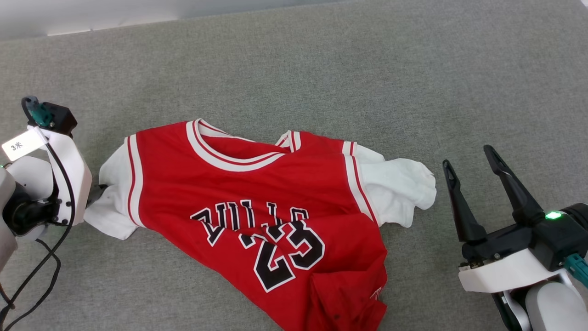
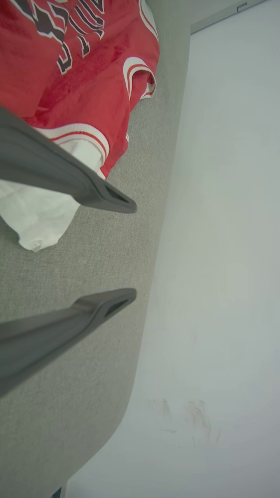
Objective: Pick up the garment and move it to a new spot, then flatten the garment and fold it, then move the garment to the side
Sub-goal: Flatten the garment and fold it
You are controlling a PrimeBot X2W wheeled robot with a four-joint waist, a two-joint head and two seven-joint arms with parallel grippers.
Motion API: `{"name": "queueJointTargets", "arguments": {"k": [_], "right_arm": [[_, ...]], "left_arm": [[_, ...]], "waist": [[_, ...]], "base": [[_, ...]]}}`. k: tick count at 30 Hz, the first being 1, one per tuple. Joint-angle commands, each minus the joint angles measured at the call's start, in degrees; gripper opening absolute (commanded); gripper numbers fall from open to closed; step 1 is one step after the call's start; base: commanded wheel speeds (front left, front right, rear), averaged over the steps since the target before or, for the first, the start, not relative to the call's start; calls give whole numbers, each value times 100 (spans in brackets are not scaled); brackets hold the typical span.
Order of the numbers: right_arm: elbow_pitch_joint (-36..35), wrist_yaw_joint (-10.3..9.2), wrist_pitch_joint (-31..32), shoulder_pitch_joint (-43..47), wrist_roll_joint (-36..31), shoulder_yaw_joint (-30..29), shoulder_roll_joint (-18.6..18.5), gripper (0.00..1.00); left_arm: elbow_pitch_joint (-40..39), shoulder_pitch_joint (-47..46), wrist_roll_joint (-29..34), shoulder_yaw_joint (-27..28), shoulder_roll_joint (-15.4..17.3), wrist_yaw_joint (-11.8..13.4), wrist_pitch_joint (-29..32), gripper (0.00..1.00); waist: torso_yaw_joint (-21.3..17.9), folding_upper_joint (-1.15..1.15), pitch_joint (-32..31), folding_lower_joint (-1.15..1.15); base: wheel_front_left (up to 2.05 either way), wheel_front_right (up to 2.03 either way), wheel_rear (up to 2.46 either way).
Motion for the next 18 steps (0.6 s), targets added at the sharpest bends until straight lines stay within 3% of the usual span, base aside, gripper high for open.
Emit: {"name": "queueJointTargets", "arguments": {"k": [1,6,7,8,18], "right_arm": [[17,-3,-12,-87,-9,31,-41,100],[57,-2,-12,-189,-8,27,-90,100],[70,-2,-12,-216,-9,24,-96,100],[75,-3,-12,-248,-11,24,-108,100],[106,-2,-12,-181,4,-127,-224,100]], "left_arm": [[102,269,33,-197,-146,-6,97,100],[101,511,-167,-360,-331,-88,247,97],[85,518,-174,-381,-348,-100,240,24],[65,513,-159,-403,-353,-109,205,0],[-163,-167,104,-158,-111,-85,-728,0]], "waist": [[-20,0,28,0],[13,0,13,0],[26,0,0,0],[37,0,-18,0],[302,0,-287,0]], "base": [[0,0,0],[0,0,0],[0,0,0],[0,0,0],[0,0,0]]}}
